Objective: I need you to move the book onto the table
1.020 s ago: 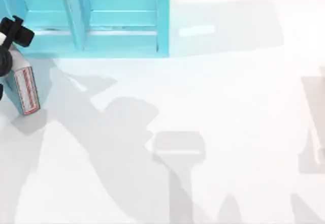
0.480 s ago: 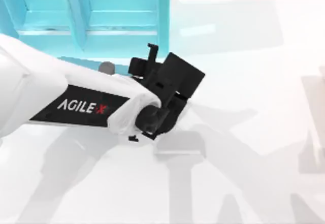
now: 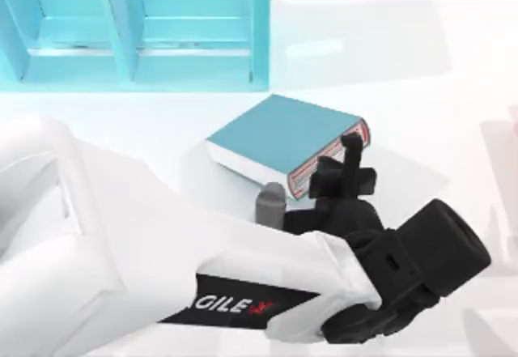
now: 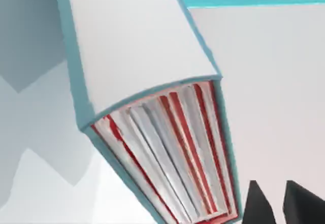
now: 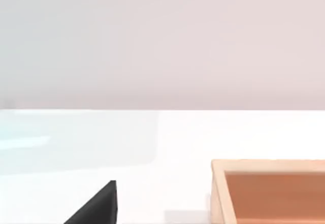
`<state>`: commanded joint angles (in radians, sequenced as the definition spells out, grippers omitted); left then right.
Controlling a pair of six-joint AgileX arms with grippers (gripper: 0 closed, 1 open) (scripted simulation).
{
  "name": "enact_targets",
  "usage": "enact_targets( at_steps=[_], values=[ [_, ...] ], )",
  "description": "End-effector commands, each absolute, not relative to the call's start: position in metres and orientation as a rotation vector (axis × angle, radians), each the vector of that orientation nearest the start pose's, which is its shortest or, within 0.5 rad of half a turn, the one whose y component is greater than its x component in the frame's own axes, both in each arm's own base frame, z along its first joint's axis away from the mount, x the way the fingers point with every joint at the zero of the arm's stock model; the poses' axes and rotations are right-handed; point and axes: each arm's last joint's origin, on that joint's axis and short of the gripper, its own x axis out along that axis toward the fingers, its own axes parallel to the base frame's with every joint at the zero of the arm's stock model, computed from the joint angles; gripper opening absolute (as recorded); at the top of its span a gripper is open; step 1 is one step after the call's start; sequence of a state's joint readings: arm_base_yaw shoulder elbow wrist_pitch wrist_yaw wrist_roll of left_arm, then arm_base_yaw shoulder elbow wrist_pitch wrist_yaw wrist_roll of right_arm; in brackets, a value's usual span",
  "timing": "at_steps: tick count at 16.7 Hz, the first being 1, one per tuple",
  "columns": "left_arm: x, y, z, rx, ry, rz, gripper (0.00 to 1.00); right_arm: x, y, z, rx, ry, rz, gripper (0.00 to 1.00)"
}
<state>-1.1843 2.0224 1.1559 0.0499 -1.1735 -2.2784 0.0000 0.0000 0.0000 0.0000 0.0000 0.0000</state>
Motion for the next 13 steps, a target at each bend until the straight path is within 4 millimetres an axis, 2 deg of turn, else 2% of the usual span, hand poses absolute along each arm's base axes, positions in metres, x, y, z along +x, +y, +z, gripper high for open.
enact_targets(
  at_steps=[2, 13],
  values=[
    [0.1702, -0.3633, 0.1330, -1.543, 0.118, 0.295, 0.00, 0.1057, -0.0012, 0.1600, 0.000, 0.000, 0.000, 1.00],
    [0.1647, -0.3636, 0.1339, -1.545, 0.117, 0.294, 0.00, 0.1057, -0.0012, 0.1600, 0.000, 0.000, 0.000, 1.00]
  ],
)
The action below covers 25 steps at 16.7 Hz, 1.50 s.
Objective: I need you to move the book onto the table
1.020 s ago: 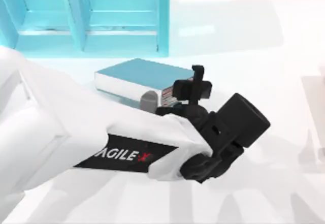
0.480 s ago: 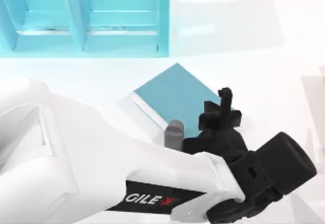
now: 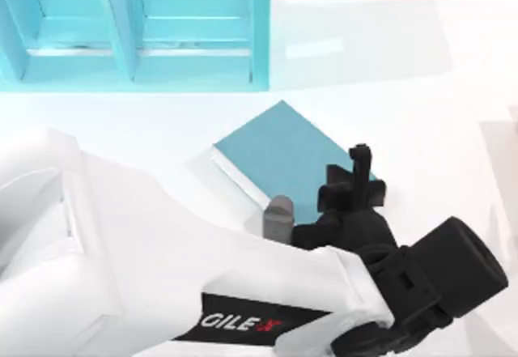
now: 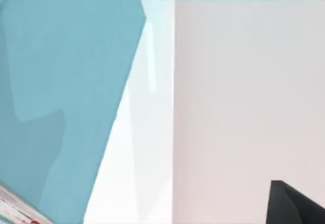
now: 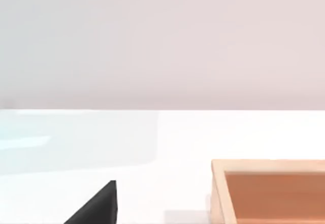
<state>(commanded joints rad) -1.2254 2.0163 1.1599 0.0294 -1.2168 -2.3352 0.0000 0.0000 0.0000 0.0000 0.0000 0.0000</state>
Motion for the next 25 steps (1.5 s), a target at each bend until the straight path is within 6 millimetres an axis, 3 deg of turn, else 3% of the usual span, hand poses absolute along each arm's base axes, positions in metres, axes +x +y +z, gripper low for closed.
enact_targets(
  at_steps=[3, 11, 14, 25],
  values=[
    [0.166, -0.363, 0.132, -1.542, 0.114, 0.298, 0.00, 0.106, -0.001, 0.160, 0.000, 0.000, 0.000, 1.00],
    [0.166, -0.363, 0.103, -1.543, 0.114, 0.298, 0.00, 0.106, -0.001, 0.160, 0.000, 0.000, 0.000, 1.00],
    [0.166, -0.363, 0.103, -1.543, 0.114, 0.298, 0.00, 0.106, -0.001, 0.160, 0.000, 0.000, 0.000, 1.00],
    [0.166, -0.363, 0.103, -1.543, 0.114, 0.298, 0.83, 0.106, -0.001, 0.160, 0.000, 0.000, 0.000, 1.00]
  ],
)
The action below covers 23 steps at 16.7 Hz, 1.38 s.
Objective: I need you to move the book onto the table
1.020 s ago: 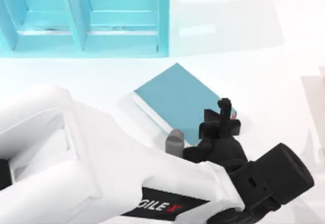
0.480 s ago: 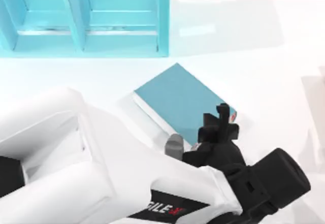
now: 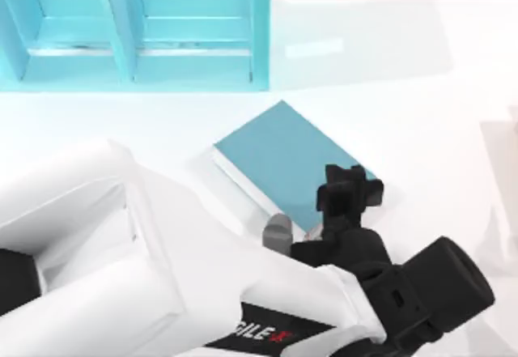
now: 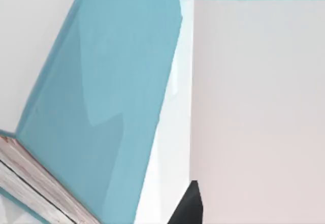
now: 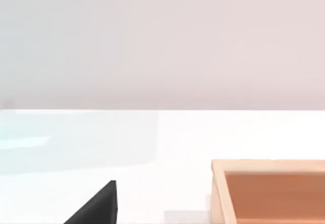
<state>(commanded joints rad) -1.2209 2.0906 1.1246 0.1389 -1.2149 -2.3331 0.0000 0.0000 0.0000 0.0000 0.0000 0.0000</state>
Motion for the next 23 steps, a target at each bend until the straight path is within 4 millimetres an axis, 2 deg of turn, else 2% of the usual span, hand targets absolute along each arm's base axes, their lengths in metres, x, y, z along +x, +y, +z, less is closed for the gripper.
enact_targets(
  at_steps=[2, 3, 14, 18, 23],
  values=[
    [0.166, -0.363, 0.103, -1.543, 0.114, 0.298, 0.98, 0.106, -0.001, 0.160, 0.000, 0.000, 0.000, 1.00],
    [0.166, -0.363, 0.103, -1.543, 0.114, 0.298, 1.00, 0.106, -0.001, 0.160, 0.000, 0.000, 0.000, 1.00],
    [0.162, -0.366, 0.104, -1.556, 0.115, 0.297, 1.00, 0.106, -0.001, 0.160, 0.000, 0.000, 0.000, 1.00],
    [0.140, -0.377, 0.104, -1.598, 0.133, 0.302, 1.00, 0.106, -0.001, 0.160, 0.000, 0.000, 0.000, 1.00],
    [0.094, -0.382, 0.100, -1.616, 0.158, 0.326, 1.00, 0.106, -0.001, 0.160, 0.000, 0.000, 0.000, 1.00]
  ],
)
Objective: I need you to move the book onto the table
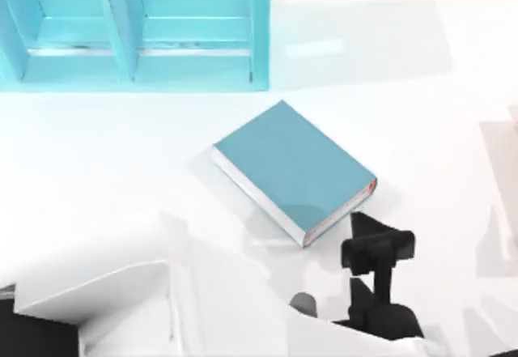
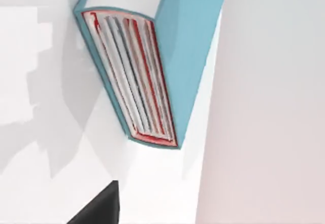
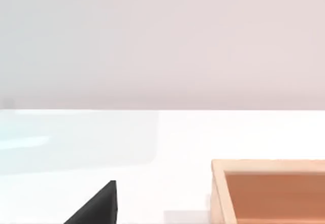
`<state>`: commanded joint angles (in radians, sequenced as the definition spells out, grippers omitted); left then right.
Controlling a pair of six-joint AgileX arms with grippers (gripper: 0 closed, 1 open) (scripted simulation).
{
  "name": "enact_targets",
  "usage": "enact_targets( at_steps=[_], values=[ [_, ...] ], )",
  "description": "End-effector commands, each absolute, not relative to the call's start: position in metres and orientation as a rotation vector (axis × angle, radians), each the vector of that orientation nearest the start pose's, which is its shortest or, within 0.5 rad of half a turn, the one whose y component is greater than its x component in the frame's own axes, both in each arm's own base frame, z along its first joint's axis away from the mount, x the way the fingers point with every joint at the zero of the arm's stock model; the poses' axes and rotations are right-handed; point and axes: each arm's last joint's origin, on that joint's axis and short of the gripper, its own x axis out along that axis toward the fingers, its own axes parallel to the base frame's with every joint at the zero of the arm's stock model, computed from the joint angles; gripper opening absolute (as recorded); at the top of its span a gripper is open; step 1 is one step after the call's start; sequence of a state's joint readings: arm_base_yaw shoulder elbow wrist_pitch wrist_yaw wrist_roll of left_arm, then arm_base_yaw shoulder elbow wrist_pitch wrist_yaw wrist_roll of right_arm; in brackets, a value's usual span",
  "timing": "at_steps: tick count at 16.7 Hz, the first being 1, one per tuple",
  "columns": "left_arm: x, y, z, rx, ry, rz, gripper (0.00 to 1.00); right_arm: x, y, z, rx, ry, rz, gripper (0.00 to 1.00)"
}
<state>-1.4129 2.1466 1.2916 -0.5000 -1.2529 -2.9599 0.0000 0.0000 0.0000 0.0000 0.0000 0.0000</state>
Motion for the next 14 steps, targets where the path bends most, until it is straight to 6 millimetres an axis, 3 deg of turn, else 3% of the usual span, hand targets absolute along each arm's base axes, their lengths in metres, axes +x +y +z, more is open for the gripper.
enact_targets(
  at_steps=[7, 14],
  values=[
    [0.035, -0.366, 0.106, -1.551, 0.131, 0.321, 1.00, 0.106, -0.001, 0.160, 0.000, 0.000, 0.000, 1.00],
    [0.016, -0.360, 0.113, -1.544, 0.114, 0.297, 1.00, 0.106, -0.001, 0.160, 0.000, 0.000, 0.000, 1.00]
  ],
)
